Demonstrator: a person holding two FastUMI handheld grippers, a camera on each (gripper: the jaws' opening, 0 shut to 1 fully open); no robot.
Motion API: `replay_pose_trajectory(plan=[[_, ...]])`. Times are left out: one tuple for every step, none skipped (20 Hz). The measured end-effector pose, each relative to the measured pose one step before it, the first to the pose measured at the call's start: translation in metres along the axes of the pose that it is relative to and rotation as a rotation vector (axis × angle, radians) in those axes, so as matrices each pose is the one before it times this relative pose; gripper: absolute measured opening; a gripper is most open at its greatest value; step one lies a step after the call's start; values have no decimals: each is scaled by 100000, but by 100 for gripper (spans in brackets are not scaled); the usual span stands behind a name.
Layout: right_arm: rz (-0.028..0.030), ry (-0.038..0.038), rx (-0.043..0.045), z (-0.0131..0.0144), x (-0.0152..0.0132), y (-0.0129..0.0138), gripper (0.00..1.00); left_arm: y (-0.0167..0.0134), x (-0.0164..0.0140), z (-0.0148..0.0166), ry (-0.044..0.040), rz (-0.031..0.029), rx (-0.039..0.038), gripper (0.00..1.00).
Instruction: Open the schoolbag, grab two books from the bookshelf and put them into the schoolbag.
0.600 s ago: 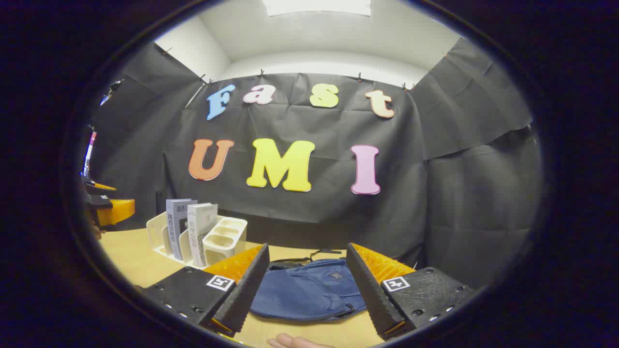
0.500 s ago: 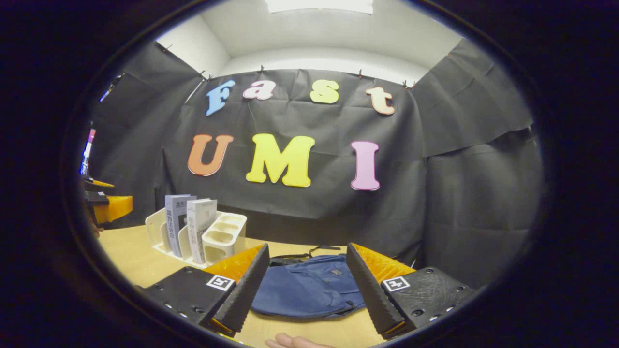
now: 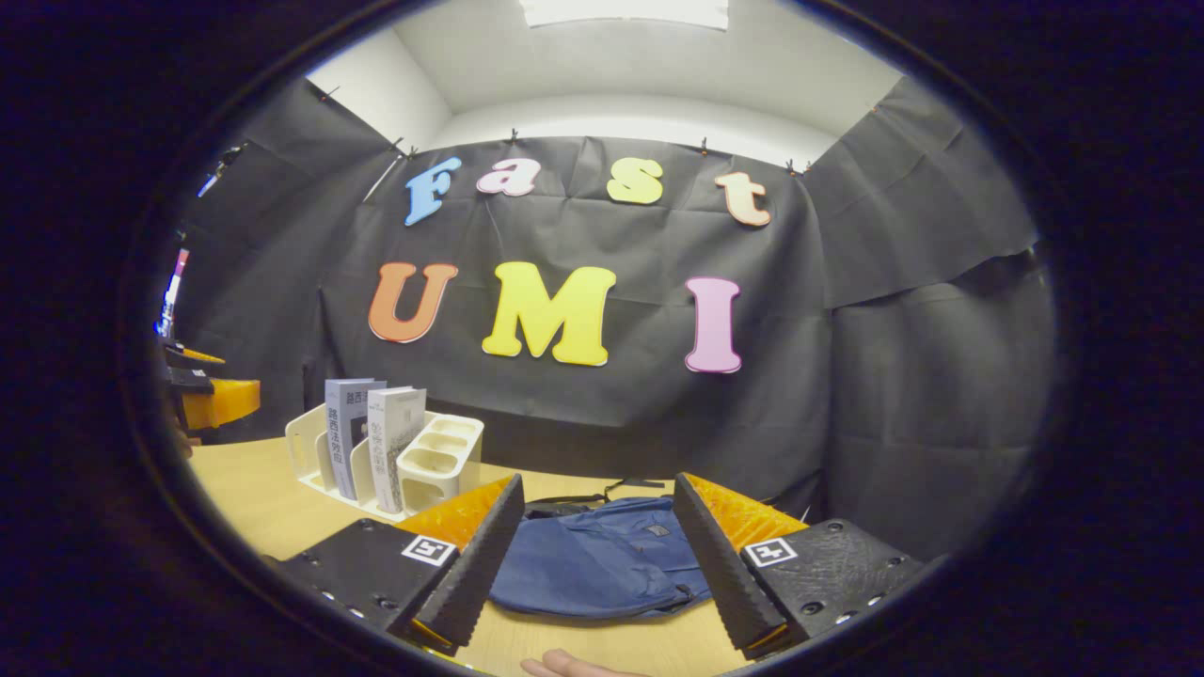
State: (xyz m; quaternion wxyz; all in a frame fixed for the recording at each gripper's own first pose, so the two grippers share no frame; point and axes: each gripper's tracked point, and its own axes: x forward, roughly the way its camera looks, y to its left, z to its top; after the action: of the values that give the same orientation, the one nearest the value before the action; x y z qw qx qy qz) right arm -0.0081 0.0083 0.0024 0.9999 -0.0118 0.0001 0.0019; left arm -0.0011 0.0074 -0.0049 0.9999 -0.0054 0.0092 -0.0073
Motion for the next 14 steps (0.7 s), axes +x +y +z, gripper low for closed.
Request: replay_pose_trajectory(plan=[[378,-585,-1535,-94,-75,53,95,102,100,-50,109,212,-252,98],[-90,-372,-1607,33,-61,195,95,-11,59,-66,62,-5,-173,98],[-57,143,-1344,-211,6,80,95,57,7,-124,481,254,-93,98],[732,638,-998,-364,9,433,98,105,77,-185,490,226,14,98],[1565,1231,-441,-349,-2,607,95,142,83,10,-8,21,-67,98],[1264,1406,153,-480,110,576,95,82,50,10,97,37,-274,98],[920,1310,-324,-484,190,309,95,-39,175,-45,100,-193,-547,98],[350,1183,-808,-378,171,439,95,-87,137,-72,127,-523,-568,98],[255,1327,-1092,-536,196,244,95,-143,170,-312,333,-485,-336,97],[714,1565,-1146,-725,247,599,98,175,260,-241,671,93,-22,98],[731,1267,-669,-517,244,490,98,109,293,-362,887,407,78,98],[779,1671,-735,-765,271,482,95,56,286,-252,768,338,-20,98],[775,1795,-660,-669,335,481,98,-1,298,-206,916,108,-116,98],[705,2064,-709,-760,357,530,95,42,221,-297,888,26,-368,98]])
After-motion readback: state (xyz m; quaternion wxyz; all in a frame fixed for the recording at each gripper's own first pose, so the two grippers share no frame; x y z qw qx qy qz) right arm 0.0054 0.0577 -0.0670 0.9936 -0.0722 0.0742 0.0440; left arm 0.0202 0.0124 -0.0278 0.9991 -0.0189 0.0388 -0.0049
